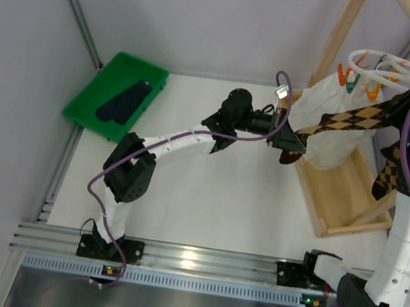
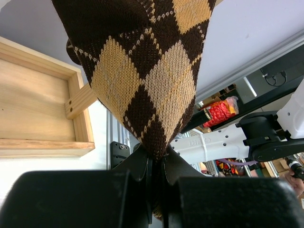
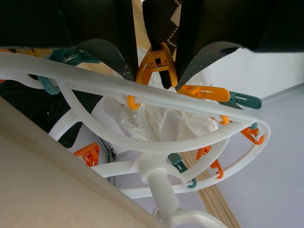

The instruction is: Remove the socks clipped to the hanger

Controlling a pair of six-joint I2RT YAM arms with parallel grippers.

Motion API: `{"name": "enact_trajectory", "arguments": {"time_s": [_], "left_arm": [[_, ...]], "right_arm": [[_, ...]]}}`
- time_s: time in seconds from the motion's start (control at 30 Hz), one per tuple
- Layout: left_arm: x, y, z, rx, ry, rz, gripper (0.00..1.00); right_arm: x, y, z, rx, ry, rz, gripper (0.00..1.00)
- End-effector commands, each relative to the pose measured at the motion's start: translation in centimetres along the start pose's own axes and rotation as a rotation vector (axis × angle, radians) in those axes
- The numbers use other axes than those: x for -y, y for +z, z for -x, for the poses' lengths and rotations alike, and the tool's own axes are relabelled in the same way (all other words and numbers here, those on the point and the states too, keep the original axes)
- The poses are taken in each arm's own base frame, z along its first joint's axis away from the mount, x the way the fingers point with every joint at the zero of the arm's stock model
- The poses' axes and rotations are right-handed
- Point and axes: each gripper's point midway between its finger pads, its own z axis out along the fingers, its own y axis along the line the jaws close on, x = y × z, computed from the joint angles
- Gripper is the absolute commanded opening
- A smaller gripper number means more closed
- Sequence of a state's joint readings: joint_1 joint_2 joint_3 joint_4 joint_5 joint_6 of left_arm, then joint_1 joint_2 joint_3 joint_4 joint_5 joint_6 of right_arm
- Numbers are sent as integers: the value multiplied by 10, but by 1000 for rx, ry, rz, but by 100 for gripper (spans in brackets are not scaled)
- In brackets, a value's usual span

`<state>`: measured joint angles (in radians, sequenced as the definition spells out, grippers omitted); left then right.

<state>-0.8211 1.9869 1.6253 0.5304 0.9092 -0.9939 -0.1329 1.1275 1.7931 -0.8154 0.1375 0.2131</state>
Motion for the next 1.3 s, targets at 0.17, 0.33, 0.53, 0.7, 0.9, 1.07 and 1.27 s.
{"name": "enact_trajectory", "arguments": {"time_s": [0.17,0.33,0.53,0.7,0.9,1.07,1.27], "left_arm": [[44,-5,21,28,110,-76,1],[42,-5,21,28,105,-73,1],[24,-7,22,76,124,5,0],[-48,-34,21,64,180,483,0],[-125,-143,33,134,193,1027,0],[-137,-271,73,258,218,1362,0],[-107,-436,126,539,251,1827,0]], "right_arm": [[-3,-1,18,67,26,3,2],[-5,1,15,53,26,11,0],[-6,0,10,39,28,20,0],[-10,1,5,15,36,42,0],[-13,-1,2,7,40,62,0],[-18,2,-6,-11,54,89,0],[-26,9,-17,-24,81,134,0]]}}
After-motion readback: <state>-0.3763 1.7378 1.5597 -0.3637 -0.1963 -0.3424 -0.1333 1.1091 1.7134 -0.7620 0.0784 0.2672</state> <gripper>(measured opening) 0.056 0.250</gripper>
